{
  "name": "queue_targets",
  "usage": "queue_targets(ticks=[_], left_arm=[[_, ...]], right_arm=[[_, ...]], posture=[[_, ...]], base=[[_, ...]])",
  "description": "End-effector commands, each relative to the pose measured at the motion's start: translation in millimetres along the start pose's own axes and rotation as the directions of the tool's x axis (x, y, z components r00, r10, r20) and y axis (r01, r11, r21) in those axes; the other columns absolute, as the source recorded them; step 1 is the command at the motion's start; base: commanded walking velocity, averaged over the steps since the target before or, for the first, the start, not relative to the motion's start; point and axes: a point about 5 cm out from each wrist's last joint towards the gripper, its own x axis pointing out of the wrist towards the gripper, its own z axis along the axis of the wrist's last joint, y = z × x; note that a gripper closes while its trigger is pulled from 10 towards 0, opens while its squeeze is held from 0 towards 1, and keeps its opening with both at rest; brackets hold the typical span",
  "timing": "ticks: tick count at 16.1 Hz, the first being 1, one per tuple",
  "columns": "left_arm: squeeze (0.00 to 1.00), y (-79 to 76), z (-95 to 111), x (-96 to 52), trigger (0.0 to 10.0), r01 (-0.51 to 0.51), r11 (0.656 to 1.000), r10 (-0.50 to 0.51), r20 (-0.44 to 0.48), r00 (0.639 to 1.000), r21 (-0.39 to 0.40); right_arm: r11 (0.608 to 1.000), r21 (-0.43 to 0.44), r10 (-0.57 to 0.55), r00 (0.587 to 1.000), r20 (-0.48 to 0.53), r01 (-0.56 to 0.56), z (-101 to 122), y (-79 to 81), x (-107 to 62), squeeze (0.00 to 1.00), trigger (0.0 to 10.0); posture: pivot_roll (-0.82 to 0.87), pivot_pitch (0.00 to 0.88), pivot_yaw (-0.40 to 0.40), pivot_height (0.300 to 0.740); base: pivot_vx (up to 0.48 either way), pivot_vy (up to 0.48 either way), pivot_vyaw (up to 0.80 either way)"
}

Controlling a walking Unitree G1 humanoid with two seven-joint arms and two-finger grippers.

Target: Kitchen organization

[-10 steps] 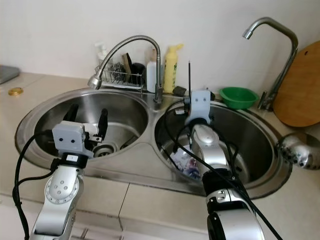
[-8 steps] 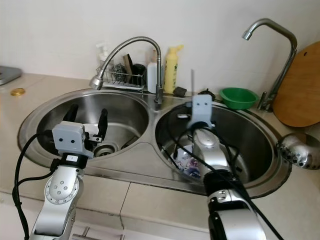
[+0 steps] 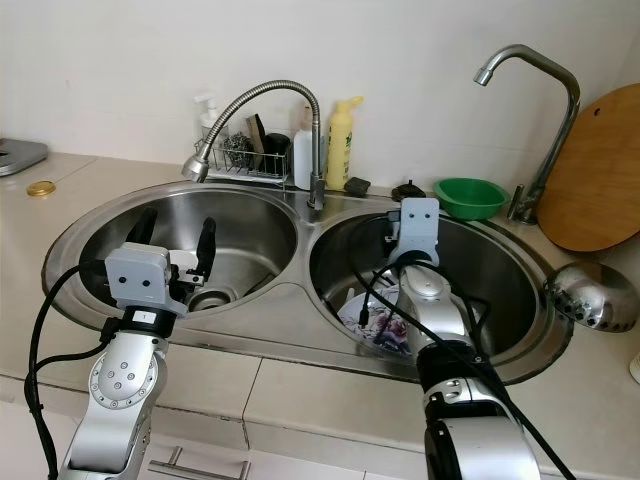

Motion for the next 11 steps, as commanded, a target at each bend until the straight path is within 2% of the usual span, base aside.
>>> queue_targets(ticks=[1, 3, 4, 5, 7, 8, 9, 10, 11], left_arm=[[0.00, -3.1, 0.5, 0.9, 10.0, 0.016, 1.000, -0.016, 0.003, 1.000, -0.003], [0.00, -2.6, 0.5, 0.7, 10.0, 0.015, 1.000, -0.015, 0.002, 1.000, -0.003], [0.00, -2.0, 0.5, 0.4, 10.0, 0.012, 1.000, -0.012, -0.001, 1.000, -0.005], [0.00, -1.6, 0.9, -0.2, 10.0, 0.010, 1.000, -0.010, -0.002, 1.000, -0.010], [0.00, -1.6, 2.1, -1.1, 10.0, 0.010, 1.000, -0.010, 0.003, 1.000, -0.018], [0.00, -2.0, 1.9, -1.3, 10.0, 0.009, 1.000, -0.009, 0.000, 1.000, -0.023], [0.00, -2.2, 1.8, -1.3, 10.0, 0.009, 1.000, -0.009, -0.001, 1.000, -0.024], [0.00, -2.8, 2.5, -0.9, 10.0, 0.010, 1.000, -0.010, 0.003, 1.000, -0.024], [0.00, -3.0, 2.9, -0.7, 10.0, 0.011, 1.000, -0.011, 0.004, 1.000, -0.024]], right_arm=[[0.999, 0.038, 0.013, 1.000, 0.023, -0.014, 3.8, 2.5, 0.0, 1.00, 10.0], [0.997, 0.080, 0.020, 0.998, 0.061, -0.025, 8.5, 4.2, -0.7, 1.00, 10.0], [0.993, 0.117, 0.017, 0.993, 0.113, -0.030, 15.2, 4.9, -2.1, 1.00, 10.0], [0.982, 0.177, 0.020, 0.976, 0.217, -0.060, 28.2, 7.6, -6.4, 1.00, 10.0], [0.973, 0.194, 0.064, 0.956, 0.288, -0.124, 37.9, 15.7, -11.6, 1.00, 10.0], [0.968, 0.188, 0.097, 0.941, 0.324, -0.165, 42.2, 21.9, -15.2, 0.65, 10.0], [0.966, 0.185, 0.111, 0.935, 0.337, -0.182, 43.6, 24.5, -16.7, 0.45, 10.0], [0.960, 0.184, 0.134, 0.924, 0.359, -0.211, 45.6, 29.8, -20.1, 0.00, 10.0], [0.958, 0.185, 0.139, 0.920, 0.365, -0.218, 46.1, 31.0, -21.0, 0.00, 10.0]], posture=[[0.05, 0.000, -0.038, 0.736], [0.05, 0.000, -0.037, 0.736], [0.05, 0.000, -0.037, 0.736], [0.05, 0.000, -0.037, 0.736], [0.05, 0.000, -0.038, 0.736], [0.05, 0.000, -0.038, 0.736], [0.05, 0.000, -0.038, 0.736], [0.04, 0.000, -0.039, 0.736], [0.04, 0.000, -0.039, 0.736]], base=[[0.000, 0.000, 0.00], [0.000, 0.000, 0.00], [0.000, 0.000, 0.00], [0.000, 0.000, 0.00], [0.000, 0.000, 0.00], [0.000, 0.000, 0.00], [0.000, 0.000, 0.00], [0.000, 0.000, 0.00], [0.000, 0.000, 0.00]])
